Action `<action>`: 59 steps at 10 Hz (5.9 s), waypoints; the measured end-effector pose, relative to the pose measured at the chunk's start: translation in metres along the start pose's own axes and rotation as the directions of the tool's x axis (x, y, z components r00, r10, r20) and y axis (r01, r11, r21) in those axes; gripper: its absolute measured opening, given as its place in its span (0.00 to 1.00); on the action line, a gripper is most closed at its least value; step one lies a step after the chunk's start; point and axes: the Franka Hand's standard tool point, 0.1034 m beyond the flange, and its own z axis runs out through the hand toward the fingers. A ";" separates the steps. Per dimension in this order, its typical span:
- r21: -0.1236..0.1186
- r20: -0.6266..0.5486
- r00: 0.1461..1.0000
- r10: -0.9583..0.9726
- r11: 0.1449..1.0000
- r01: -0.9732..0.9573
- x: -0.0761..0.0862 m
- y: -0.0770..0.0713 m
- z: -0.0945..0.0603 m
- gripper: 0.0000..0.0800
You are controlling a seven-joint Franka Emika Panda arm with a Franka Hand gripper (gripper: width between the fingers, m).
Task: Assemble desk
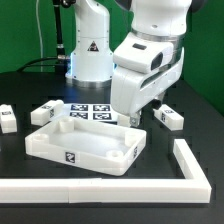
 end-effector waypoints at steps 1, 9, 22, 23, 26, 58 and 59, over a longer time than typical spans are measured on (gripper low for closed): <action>0.000 0.000 1.000 0.000 1.000 0.000 0.000 0.000 0.000 0.81; 0.020 -0.089 0.989 -0.119 0.992 0.121 -0.049 0.036 -0.003 0.81; -0.061 -0.155 0.982 -0.109 0.993 0.101 -0.103 0.032 0.037 0.81; -0.067 -0.157 0.982 -0.109 0.993 0.100 -0.104 0.031 0.038 0.81; -0.089 -0.155 0.982 -0.107 0.992 0.094 -0.127 0.000 0.064 0.81; -0.171 -0.135 0.880 -0.455 0.886 0.432 -0.057 -0.054 0.082 0.07; -0.172 -0.126 0.865 -0.485 0.870 0.462 -0.057 -0.047 0.082 0.07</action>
Offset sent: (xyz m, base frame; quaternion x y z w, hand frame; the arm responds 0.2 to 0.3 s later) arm 0.0000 0.0000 0.0000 0.0000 0.0000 0.0000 1.0000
